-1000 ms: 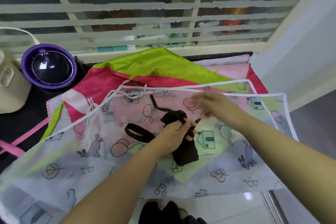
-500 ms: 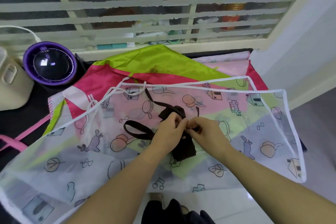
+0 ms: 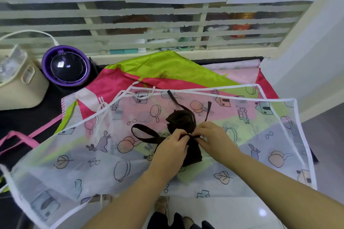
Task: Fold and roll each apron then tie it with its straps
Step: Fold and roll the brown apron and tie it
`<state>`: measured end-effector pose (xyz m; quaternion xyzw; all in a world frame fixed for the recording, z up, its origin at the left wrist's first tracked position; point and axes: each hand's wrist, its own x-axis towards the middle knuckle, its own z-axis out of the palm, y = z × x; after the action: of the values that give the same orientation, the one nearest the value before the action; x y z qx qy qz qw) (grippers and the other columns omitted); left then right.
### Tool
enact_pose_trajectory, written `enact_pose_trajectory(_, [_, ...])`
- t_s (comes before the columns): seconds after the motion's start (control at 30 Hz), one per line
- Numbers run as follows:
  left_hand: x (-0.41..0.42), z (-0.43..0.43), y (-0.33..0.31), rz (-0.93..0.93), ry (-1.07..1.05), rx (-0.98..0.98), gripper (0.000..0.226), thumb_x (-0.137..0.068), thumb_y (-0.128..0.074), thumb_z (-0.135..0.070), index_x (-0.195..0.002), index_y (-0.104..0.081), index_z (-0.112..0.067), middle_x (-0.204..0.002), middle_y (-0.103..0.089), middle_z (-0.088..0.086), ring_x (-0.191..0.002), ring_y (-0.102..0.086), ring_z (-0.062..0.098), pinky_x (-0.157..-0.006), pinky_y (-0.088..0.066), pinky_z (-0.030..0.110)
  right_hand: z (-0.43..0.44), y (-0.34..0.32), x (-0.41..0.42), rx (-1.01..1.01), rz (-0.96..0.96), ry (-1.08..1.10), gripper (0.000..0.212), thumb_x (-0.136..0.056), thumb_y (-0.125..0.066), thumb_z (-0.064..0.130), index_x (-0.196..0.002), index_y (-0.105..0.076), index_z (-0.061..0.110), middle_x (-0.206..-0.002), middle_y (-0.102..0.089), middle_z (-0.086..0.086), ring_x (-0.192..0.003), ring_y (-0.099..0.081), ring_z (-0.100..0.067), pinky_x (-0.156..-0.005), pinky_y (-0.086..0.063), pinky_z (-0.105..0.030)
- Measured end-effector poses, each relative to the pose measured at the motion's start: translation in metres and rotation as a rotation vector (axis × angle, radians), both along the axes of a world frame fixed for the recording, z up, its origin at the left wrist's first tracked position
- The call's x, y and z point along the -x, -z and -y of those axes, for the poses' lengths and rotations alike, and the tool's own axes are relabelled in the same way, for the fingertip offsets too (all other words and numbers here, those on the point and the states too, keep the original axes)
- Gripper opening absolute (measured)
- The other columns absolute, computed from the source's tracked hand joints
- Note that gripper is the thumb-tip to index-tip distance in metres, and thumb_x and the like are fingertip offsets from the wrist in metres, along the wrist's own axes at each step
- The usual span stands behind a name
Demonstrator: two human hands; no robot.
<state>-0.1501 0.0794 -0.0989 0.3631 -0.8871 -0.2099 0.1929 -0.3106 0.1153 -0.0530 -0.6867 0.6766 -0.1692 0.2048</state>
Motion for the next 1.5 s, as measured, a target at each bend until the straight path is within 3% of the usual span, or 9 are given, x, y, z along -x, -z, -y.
enact_pose_trajectory(0.27, [0.007, -0.002, -0.007, -0.106, -0.185, -0.285, 0.027, -0.093, -0.060, -0.022, -0.117, -0.064, -0.010, -0.117, -0.048, -0.005, -0.096, -0.048, 0.006, -0.084, -0.038, 0.014, 0.007, -0.012, 0.002, -0.358, 0.595, 0.218, 0.008, -0.089, -0.061, 0.005, -0.095, -0.058, 0.010, -0.080, -0.066, 0.000, -0.051, -0.052, 0.009, -0.052, -0.037, -0.004])
enact_pose_trajectory(0.43, [0.002, 0.011, -0.029, -0.119, -0.242, -0.554, 0.012, -0.092, -0.057, -0.021, -0.081, -0.057, -0.019, -0.102, -0.046, -0.007, -0.088, -0.047, 0.007, -0.070, -0.034, 0.008, 0.013, -0.007, 0.008, -0.297, 0.446, 0.215, 0.009, -0.085, -0.069, 0.016, -0.089, -0.063, 0.021, -0.089, -0.068, 0.004, -0.081, -0.061, -0.002, -0.072, -0.043, -0.015])
enact_pose_trajectory(0.63, [-0.002, 0.007, -0.044, -0.102, -0.367, -0.452, 0.019, -0.083, -0.058, -0.020, -0.067, -0.053, -0.011, -0.078, -0.048, -0.006, -0.067, -0.045, 0.011, -0.059, -0.035, 0.021, 0.016, 0.000, -0.001, -0.292, 0.314, 0.172, 0.006, -0.086, -0.069, 0.021, -0.088, -0.064, 0.024, -0.089, -0.067, 0.006, -0.086, -0.062, -0.008, -0.078, -0.049, -0.021])
enact_pose_trajectory(0.8, [0.002, -0.001, -0.047, -0.300, -0.578, -0.717, 0.025, -0.081, -0.060, -0.018, -0.061, -0.046, -0.012, -0.067, -0.057, 0.018, -0.065, -0.056, 0.026, -0.059, -0.040, 0.028, 0.017, 0.001, -0.003, -0.290, 0.251, 0.160, 0.005, -0.087, -0.067, 0.022, -0.091, -0.065, 0.022, -0.091, -0.065, 0.006, -0.087, -0.061, -0.008, -0.078, -0.048, -0.018])
enact_pose_trajectory(0.97, [0.011, -0.004, -0.049, -0.533, -0.652, -0.951, 0.025, -0.081, -0.056, -0.014, -0.059, -0.044, -0.011, -0.067, -0.066, 0.009, -0.070, -0.055, 0.014, -0.079, -0.052, 0.043, 0.016, 0.000, -0.005, -0.254, 0.221, 0.157, 0.006, -0.088, -0.067, 0.022, -0.092, -0.068, 0.017, -0.085, -0.063, 0.008, -0.077, -0.057, -0.001, -0.066, -0.040, -0.008])
enact_pose_trajectory(1.13, [0.007, 0.000, -0.052, -0.842, -0.667, -1.264, 0.022, -0.091, -0.042, 0.002, -0.072, -0.045, -0.009, -0.045, -0.045, -0.003, -0.055, -0.048, 0.014, -0.075, -0.052, 0.033, 0.017, 0.000, -0.003, -0.238, 0.161, 0.122, 0.011, -0.087, -0.067, 0.017, -0.095, -0.072, 0.011, -0.085, -0.063, 0.007, -0.078, -0.056, -0.005, -0.064, -0.037, -0.004])
enact_pose_trajectory(1.23, [-0.016, 0.012, -0.070, -0.548, -0.546, -1.121, 0.008, -0.096, -0.048, -0.014, -0.088, -0.049, -0.013, -0.065, -0.047, -0.003, -0.049, -0.046, 0.007, -0.060, -0.049, 0.025, 0.017, 0.001, -0.002, -0.230, 0.175, 0.138, 0.011, -0.087, -0.068, 0.017, -0.094, -0.072, 0.011, -0.086, -0.063, 0.005, -0.077, -0.056, -0.006, -0.065, -0.039, -0.006])
enact_pose_trajectory(1.33, [-0.050, 0.032, -0.090, -0.088, -0.480, -0.742, 0.014, -0.095, -0.051, -0.024, -0.108, -0.054, -0.026, -0.085, -0.055, -0.006, -0.072, -0.053, 0.010, -0.061, -0.042, 0.022, 0.018, 0.004, -0.003, -0.223, 0.157, 0.141, 0.011, -0.086, -0.069, 0.018, -0.094, -0.072, 0.011, -0.086, -0.063, 0.006, -0.073, -0.054, -0.001, -0.063, -0.036, -0.004])
enact_pose_trajectory(1.5, [-0.072, 0.051, -0.106, 0.527, -0.354, -0.252, 0.025, -0.099, -0.043, -0.037, -0.116, -0.059, -0.030, -0.112, -0.064, -0.007, -0.101, -0.057, 0.014, -0.088, -0.039, 0.031, 0.018, 0.006, -0.005, -0.211, 0.165, 0.166, 0.009, -0.085, -0.070, 0.016, -0.092, -0.072, 0.011, -0.086, -0.064, 0.005, -0.076, -0.055, -0.004, -0.063, -0.036, -0.004])
